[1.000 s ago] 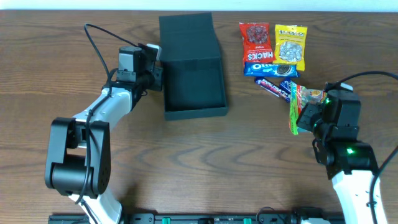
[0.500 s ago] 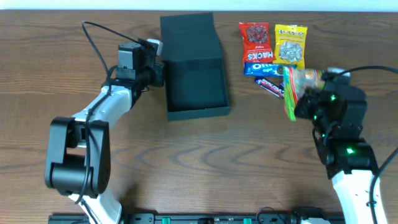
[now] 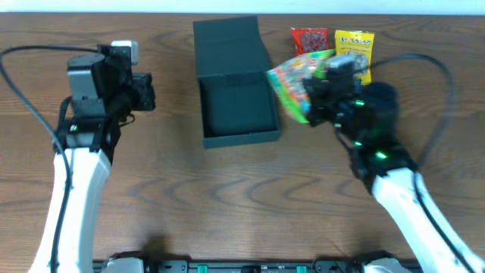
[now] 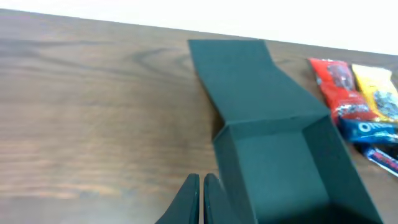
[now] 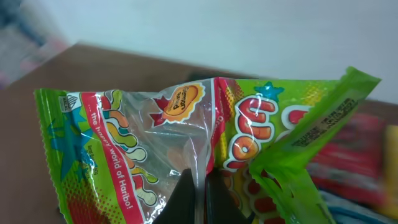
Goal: Pack container
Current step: 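Lift the Haribo bag and drop it into the box with right gripper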
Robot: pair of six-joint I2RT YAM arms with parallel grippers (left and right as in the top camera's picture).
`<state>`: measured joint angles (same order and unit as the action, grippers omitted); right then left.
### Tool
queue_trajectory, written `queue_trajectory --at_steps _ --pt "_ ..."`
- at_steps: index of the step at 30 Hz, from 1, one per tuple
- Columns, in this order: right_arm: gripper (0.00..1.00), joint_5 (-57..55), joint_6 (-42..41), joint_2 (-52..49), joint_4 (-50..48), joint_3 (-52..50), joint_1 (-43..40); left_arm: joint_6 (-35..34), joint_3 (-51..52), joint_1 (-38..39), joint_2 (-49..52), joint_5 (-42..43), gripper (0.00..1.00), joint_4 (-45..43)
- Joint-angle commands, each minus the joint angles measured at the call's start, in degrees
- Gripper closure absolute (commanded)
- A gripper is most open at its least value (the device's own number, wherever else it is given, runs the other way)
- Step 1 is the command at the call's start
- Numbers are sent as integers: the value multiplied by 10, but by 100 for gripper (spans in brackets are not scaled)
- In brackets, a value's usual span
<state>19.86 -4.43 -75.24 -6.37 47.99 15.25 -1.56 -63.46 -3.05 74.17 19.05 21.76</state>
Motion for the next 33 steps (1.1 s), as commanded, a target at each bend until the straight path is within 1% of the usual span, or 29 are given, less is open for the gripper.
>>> queue_trajectory --at_steps 1,4,7,10,12,15,17,22,27,29,30,31,32,33 --pt "99 11 63 -56 -7 63 48 -13 -5 -11 -30 -41 94 32" --pt "99 29 139 -126 1 114 75 -13 -5 -16 -52 -41 94 61" --pt "99 95 209 -165 -18 120 79 -13 -5 -16 -65 -40 94 82" --pt "99 148 247 -191 -54 120 79 -12 -5 -16 -69 -41 94 94" --pt "99 164 330 -204 -65 120 81 -12 -5 -16 -68 -40 94 100" --pt "99 165 410 -216 -67 122 83 -12 -5 -15 -68 -40 94 99" --pt "99 174 428 -220 -67 123 85 -12 -5 -15 -68 -40 93 100" --pt "99 181 505 -234 -67 123 90 -12 -5 -15 -68 -40 93 106" --pt "99 168 534 -262 -65 123 111 -12 -5 -14 -68 -25 91 104" --pt "99 150 534 -270 -67 123 117 -12 -5 -14 -68 -25 91 104" --pt "83 137 532 -271 -67 123 121 -12 -5 -14 -68 -25 89 104" --pt "7 118 517 -271 -67 123 124 -12 -5 -14 -68 -25 87 104" --pt "1 90 488 -269 -79 123 127 -12 -5 -14 -68 -25 83 104" --pt "1 67 461 -265 -96 123 128 -12 -5 -14 -68 -25 80 104"
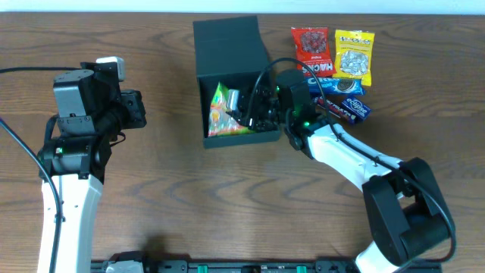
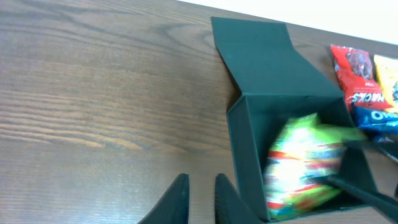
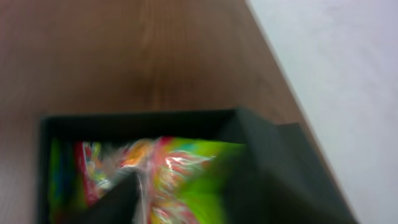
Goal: Pack container
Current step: 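Lift the Haribo bag and drop it into the box with right gripper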
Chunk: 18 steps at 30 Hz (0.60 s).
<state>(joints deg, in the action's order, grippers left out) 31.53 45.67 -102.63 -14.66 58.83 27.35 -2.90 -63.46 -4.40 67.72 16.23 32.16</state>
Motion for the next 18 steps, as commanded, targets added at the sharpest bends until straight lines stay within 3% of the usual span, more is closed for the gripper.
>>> queue_trajectory --at_steps 1,5,9,10,12,13,14,15,18 --pt "1 -66 -69 20 -34 15 6 1 -5 -1 -4 3 77 0" --pt "1 -74 -161 86 -53 15 -4 6 -5 -1 -2 -7 68 2" --pt "1 -139 -291 158 43 15 -38 5 -4 -1 22 -13 68 7" --pt "9 -158 -298 164 92 15 -51 5 -4 -1 33 -13 69 7" --pt "41 -167 -298 163 165 15 -69 2 -4 -1 58 -12 72 5" --pt "61 -168 -298 158 199 15 -79 1 -4 -1 74 -12 78 1" --pt "92 -168 -299 155 231 15 -90 0 -4 -1 98 -11 89 -6" --pt "99 -170 -309 151 256 15 -101 -2 -4 -1 119 -11 94 -13" --pt "99 -206 -392 143 282 15 -132 -20 -4 0 198 23 94 -62"
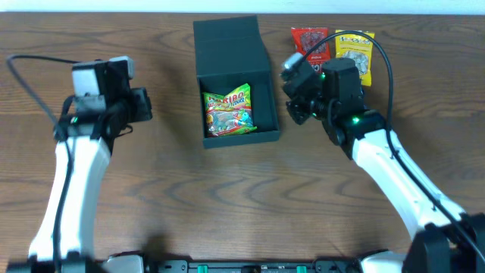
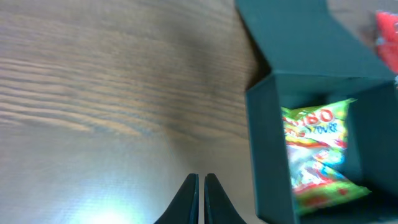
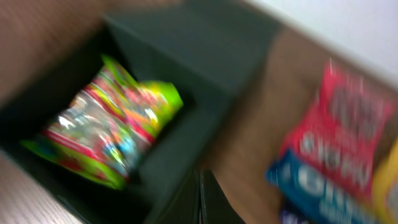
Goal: Pack container
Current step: 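Lift the Haribo bag and drop it into the box with right gripper, then reach the right gripper to the blue Oreo pack and grasp it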
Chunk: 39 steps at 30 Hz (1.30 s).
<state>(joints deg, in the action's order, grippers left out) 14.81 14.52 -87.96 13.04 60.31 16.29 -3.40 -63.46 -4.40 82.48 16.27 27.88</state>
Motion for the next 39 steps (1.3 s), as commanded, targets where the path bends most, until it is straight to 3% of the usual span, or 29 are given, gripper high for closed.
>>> queue_trajectory --at_steps 1,5,15,21,39 --pt "99 -49 -104 -7 5 0 -32 -20 -4 0 81 49 94 -46" --pt "99 -38 -183 -38 16 0 -56 -104 -4 17 187 80 94 -139" --pt "99 104 -202 -153 27 0 -43 -199 -5 108 278 74 94 -273" --pt "98 170 -203 -161 40 0 -23 -200 -5 120 278 74 94 -286" --pt "99 122 -203 -152 87 0 -20 -200 -5 120 278 83 94 -254"
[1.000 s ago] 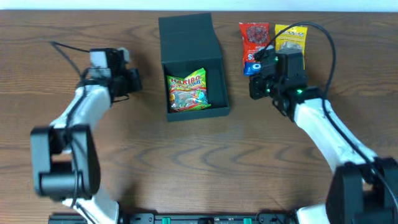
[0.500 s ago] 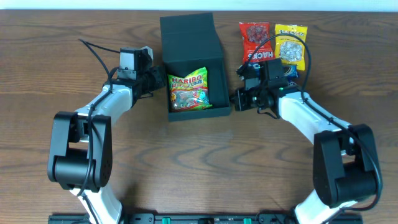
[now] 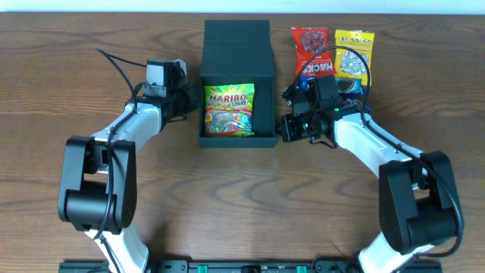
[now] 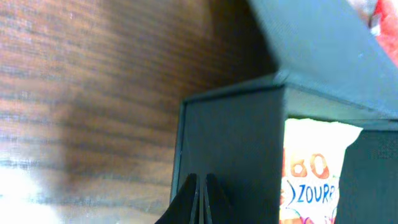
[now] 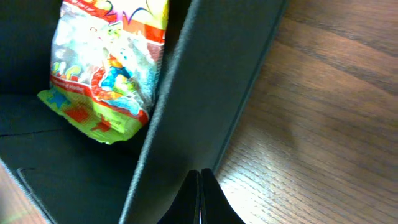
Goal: Pack container
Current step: 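Reach the right gripper to the blue Oreo pack and grasp it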
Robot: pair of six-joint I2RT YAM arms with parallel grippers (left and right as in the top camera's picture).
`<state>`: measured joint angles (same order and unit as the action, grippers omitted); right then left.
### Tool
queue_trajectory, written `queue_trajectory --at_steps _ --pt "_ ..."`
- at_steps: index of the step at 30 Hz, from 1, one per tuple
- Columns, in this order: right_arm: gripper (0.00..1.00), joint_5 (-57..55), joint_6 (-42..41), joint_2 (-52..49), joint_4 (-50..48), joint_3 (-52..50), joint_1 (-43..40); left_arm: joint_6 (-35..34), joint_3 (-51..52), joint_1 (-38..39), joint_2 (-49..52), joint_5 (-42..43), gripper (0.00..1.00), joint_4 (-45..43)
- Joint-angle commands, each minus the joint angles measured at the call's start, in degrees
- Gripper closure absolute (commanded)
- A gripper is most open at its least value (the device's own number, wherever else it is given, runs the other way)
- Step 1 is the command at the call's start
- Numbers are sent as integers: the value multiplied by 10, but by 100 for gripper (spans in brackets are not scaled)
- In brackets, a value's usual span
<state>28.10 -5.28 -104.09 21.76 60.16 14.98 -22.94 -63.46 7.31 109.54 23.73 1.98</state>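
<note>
A black box (image 3: 237, 140) stands open mid-table, its lid (image 3: 236, 47) folded back. A green Haribo bag (image 3: 228, 111) lies flat inside, also seen as the Haribo bag (image 4: 314, 177) and the Haribo bag (image 5: 111, 59). My left gripper (image 3: 193, 106) is shut, tips against the box's left outer wall (image 4: 230, 149); in the left wrist view the left gripper (image 4: 200, 182) holds nothing. My right gripper (image 3: 283, 127) is shut and empty, at the box's right wall (image 5: 214, 93); in the right wrist view the right gripper (image 5: 199, 175) meets that wall.
A red snack pack (image 3: 309, 39) and a yellow pack (image 3: 354, 45) lie at the back right. A blue Oreo pack (image 3: 332, 70) below them is partly covered by my right arm. The table's far edge runs just behind the lid.
My left gripper was well left of the box and now touches its left wall. My right gripper has come in against the right wall. The box stands squarer than before.
My right gripper held the Haribo bag beside the box, then was inside the box with it. Later the bag lay in the box and the gripper was back outside, shut and empty. Now both shut grippers flank the box walls.
</note>
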Motion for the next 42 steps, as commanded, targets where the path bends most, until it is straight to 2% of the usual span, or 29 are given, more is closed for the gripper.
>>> queue_trajectory --at_steps 1,14,20,21,23,24,26,27,28,33,34,35,37,38,40,42 --pt "99 -11 -5 12 0 2 -10 -4 -5 3 7 15 94 5" --pt "99 -28 -3 38 0 2 -38 -5 -5 25 7 12 94 -6" --pt "99 -28 -20 43 -43 2 -62 -4 -5 13 6 12 94 -1" --pt "95 -28 -21 47 -55 3 -69 -4 -5 10 5 12 94 3" --pt "71 -57 -57 57 -71 11 -87 -4 -5 4 2 12 94 9" --pt "67 -81 -87 62 -75 19 -96 -4 -5 1 0 13 94 12" --pt "29 -102 -108 66 -79 39 -111 -4 -5 -4 -4 13 94 22" --pt "5 -101 -108 66 -78 49 -116 -2 -5 -5 -7 13 94 27" --pt "1 -101 -108 66 -78 60 -121 -2 -5 -6 -10 12 94 34" --pt "3 -37 -106 66 -123 74 -127 2 -5 -6 -23 7 94 42" --pt "20 -38 -106 66 -136 74 -127 2 -5 -6 -24 7 94 42" --pt "25 -39 -106 66 -147 74 -127 2 -5 -6 -26 7 94 42" --pt "14 -48 -116 66 -164 74 -127 1 -5 -6 -28 3 94 43" --pt "12 -70 -155 66 -165 75 -129 -1 -5 -6 -30 3 94 43" --pt "10 -111 -288 66 -155 79 -133 -5 -5 -6 -35 3 94 45" --pt "7 -118 -363 66 -147 86 -135 -5 -5 -6 -39 0 94 45"
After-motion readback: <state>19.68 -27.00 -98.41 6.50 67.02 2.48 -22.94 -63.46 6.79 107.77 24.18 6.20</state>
